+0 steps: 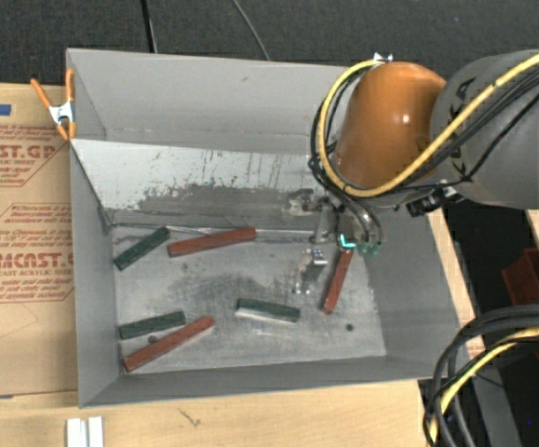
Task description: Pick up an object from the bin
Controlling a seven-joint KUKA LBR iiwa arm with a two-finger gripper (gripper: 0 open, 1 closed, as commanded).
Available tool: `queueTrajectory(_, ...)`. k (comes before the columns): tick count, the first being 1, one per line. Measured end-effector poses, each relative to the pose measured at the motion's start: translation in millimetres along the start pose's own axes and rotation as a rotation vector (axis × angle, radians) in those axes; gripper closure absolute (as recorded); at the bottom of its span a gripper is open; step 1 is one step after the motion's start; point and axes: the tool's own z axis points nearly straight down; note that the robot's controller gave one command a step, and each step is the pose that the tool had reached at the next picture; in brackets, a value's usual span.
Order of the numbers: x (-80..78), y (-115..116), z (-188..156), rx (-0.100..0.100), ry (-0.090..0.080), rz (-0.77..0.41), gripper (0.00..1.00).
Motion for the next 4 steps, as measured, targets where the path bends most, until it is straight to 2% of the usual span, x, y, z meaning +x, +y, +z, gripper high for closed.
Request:
queueTrajectory(1,-1.7,-0.1,-4.5,0.0,-0.008,0.0,0.0)
queueTrajectory(2,12.4,5.4,61.9,0.0,-0.012,-0.06,0.0)
queueTrajectory(3,23.3,9.7,113.1,0.0,-0.006,-0.051,1.0)
queueTrajectory(4,23.3,9.7,113.1,0.0,-0.006,-0.051,1.0)
